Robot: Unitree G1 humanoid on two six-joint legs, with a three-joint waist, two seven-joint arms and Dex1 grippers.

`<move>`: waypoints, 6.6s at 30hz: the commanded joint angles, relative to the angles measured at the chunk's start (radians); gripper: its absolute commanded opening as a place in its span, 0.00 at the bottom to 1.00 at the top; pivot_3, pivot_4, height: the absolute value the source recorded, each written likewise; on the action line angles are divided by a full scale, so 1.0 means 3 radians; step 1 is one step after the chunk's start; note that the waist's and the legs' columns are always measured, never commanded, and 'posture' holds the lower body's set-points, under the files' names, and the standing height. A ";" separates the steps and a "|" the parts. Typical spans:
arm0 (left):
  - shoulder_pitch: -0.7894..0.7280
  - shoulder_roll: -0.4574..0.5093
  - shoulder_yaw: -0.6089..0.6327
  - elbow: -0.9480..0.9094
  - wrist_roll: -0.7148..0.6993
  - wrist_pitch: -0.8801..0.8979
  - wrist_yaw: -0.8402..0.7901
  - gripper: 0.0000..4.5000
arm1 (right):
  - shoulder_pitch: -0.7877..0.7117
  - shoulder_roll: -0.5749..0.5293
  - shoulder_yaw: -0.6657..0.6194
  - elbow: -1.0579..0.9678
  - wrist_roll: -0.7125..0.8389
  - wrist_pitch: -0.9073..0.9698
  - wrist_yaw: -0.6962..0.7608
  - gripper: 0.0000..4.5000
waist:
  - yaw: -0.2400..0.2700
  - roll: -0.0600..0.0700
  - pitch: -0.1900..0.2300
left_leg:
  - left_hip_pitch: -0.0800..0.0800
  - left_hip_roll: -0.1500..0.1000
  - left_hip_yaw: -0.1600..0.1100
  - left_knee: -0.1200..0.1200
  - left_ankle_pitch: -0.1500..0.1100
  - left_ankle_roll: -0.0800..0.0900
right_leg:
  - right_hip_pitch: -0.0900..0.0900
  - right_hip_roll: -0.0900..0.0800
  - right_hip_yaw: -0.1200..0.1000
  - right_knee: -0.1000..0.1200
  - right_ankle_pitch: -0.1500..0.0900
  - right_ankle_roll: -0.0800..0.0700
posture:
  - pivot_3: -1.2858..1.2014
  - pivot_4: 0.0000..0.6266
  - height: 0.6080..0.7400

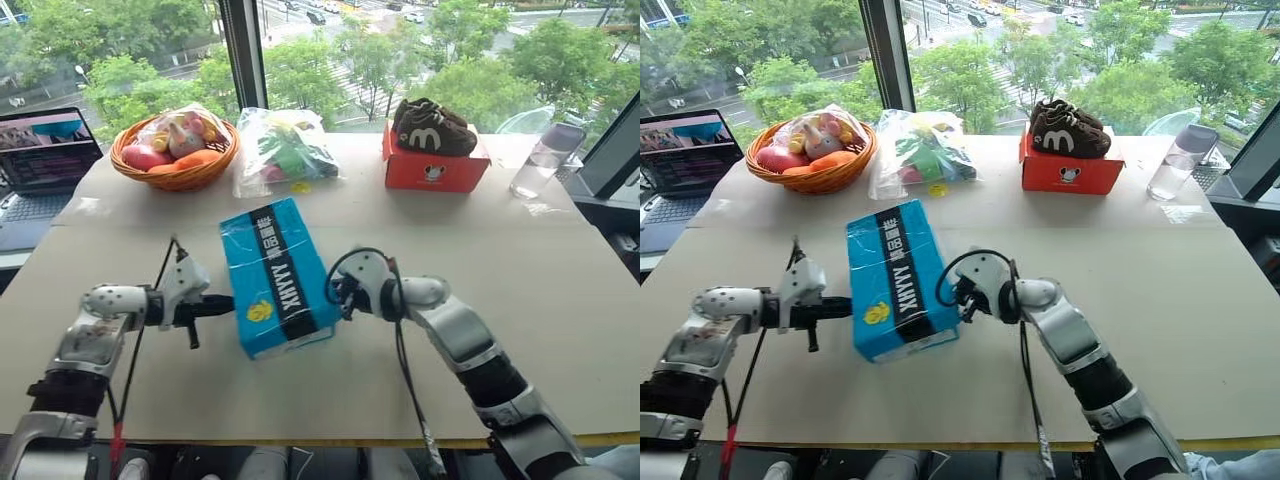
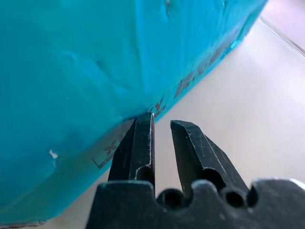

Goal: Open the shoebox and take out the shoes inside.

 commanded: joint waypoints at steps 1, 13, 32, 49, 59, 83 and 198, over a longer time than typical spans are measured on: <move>-0.0250 -0.0228 -0.0212 0.0065 0.0074 -0.0171 -0.0016 0.00 | 0.0095 -0.0215 -0.0206 -0.0289 0.0101 0.0067 0.0113 0.23 | 0.0003 0.0000 0.0000 | -0.0001 -0.0001 0.0000 0.0000 0.0000 0.0000 | -0.0001 0.0000 0.0000 0.0000 0.0000 0.0000 | 0.52 0.24 1.00; -0.0823 -0.0737 -0.0483 0.0733 0.0306 -0.0536 -0.0101 0.00 | 0.0443 -0.0535 -0.0400 -0.0959 0.0286 0.0520 0.0151 0.23 | -0.0027 -0.0002 -0.0001 | -0.0002 -0.0001 0.0000 0.0007 0.0000 0.0001 | 0.0003 -0.0001 -0.0001 0.0002 0.0001 0.0003 | 0.52 0.24 1.00; 0.0890 0.0522 0.1179 -0.1742 -0.1100 0.1056 -0.0085 0.00 | 0.0452 -0.0982 -0.0588 -0.0689 0.0382 0.0322 0.0420 0.23 | -0.0167 -0.0003 0.0000 | 0.0005 0.0009 0.0006 0.0007 -0.0001 0.0002 | 0.0004 0.0004 0.0005 0.0001 0.0005 -0.0002 | 0.52 0.24 1.00; 0.2148 0.0446 0.2616 -0.3135 -0.2636 0.2122 0.0652 0.00 | -0.0059 -0.0817 -0.0631 -0.0294 0.0822 0.0309 0.0872 0.23 | -0.0109 -0.0005 0.0004 | 0.0011 0.0016 0.0025 0.0005 -0.0001 0.0001 | 0.0002 0.0008 0.0021 0.0000 0.0007 -0.0007 | 0.52 0.24 1.00; 0.2349 0.0354 0.2363 -0.3092 -0.2477 0.1859 0.0621 0.00 | -0.0174 -0.0760 -0.0718 -0.0503 0.1064 0.0564 0.0756 0.23 | -0.0097 -0.0006 0.0004 | 0.0010 0.0016 0.0028 0.0005 -0.0002 0.0001 | 0.0001 0.0009 0.0025 -0.0001 0.0008 -0.0009 | 0.52 0.24 1.00; 0.2244 0.0581 0.2457 -0.3285 -0.2803 0.1944 0.0806 0.00 | -0.1105 -0.0513 -0.0473 -0.0622 0.1352 0.0951 0.0561 0.23 | -0.0113 -0.0005 0.0004 | 0.0009 0.0018 0.0032 0.0003 -0.0002 0.0001 | -0.0005 0.0010 0.0027 -0.0001 0.0009 -0.0010 | 0.52 0.24 1.00; 0.1035 0.0354 0.1532 -0.1646 -0.1969 0.1109 0.0279 0.00 | -0.1911 0.0111 0.0892 0.1396 -0.0546 -0.0579 0.1359 0.16 | -0.0186 -0.0006 0.0006 | 0.0022 0.0069 0.0067 -0.0012 -0.0007 -0.0007 | -0.0017 0.0068 0.0059 -0.0005 0.0039 -0.0052 | 0.52 0.24 1.00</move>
